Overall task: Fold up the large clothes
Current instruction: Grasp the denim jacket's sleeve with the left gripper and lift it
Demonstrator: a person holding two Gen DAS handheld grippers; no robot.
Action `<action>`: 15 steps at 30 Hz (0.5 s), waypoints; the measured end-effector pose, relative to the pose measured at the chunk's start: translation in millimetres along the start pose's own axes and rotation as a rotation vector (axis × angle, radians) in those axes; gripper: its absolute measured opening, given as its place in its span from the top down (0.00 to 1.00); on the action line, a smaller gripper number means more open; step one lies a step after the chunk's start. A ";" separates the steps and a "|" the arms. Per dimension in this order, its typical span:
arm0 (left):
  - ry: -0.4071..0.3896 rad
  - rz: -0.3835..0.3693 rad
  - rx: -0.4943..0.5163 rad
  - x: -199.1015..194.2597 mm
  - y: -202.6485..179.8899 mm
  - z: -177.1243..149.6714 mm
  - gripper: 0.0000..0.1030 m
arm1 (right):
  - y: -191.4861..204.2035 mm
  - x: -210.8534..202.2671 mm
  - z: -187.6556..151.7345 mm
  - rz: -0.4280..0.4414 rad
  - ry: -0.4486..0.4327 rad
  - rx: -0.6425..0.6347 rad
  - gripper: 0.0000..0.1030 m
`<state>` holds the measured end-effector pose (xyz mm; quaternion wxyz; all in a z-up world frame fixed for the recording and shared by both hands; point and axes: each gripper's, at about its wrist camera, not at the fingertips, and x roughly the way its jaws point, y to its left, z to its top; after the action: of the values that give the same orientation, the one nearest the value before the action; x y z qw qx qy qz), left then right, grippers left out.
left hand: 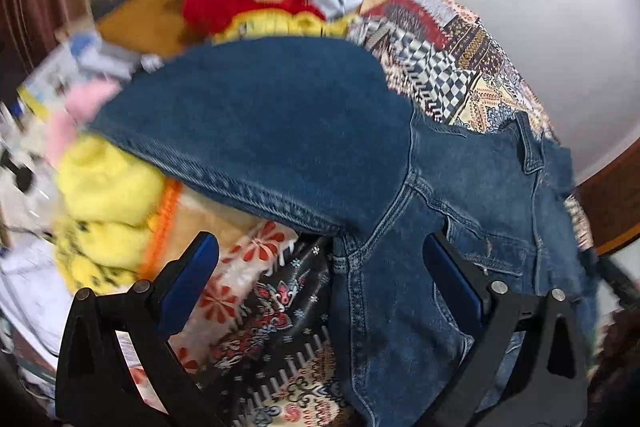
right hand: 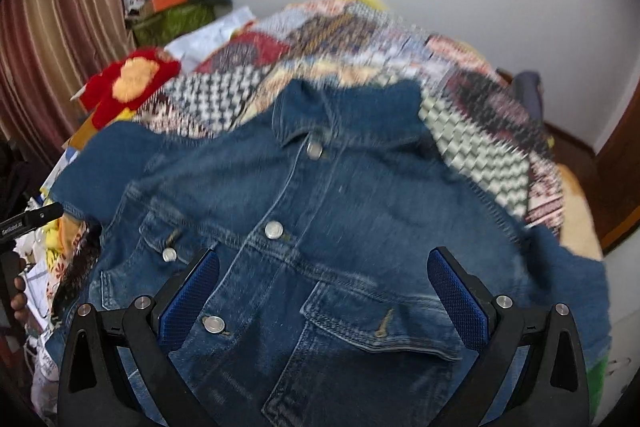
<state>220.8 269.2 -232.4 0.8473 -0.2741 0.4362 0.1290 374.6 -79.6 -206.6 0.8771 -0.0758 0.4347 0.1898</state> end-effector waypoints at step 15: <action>-0.037 -0.052 -0.161 28.5 39.6 41.0 0.64 | -8.9 33.7 -0.7 0.104 0.106 0.094 0.00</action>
<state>246.8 324.6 -250.2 0.8335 -0.3501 0.4016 0.1466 396.2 -79.0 -234.0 0.8443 -0.0219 0.4924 0.2102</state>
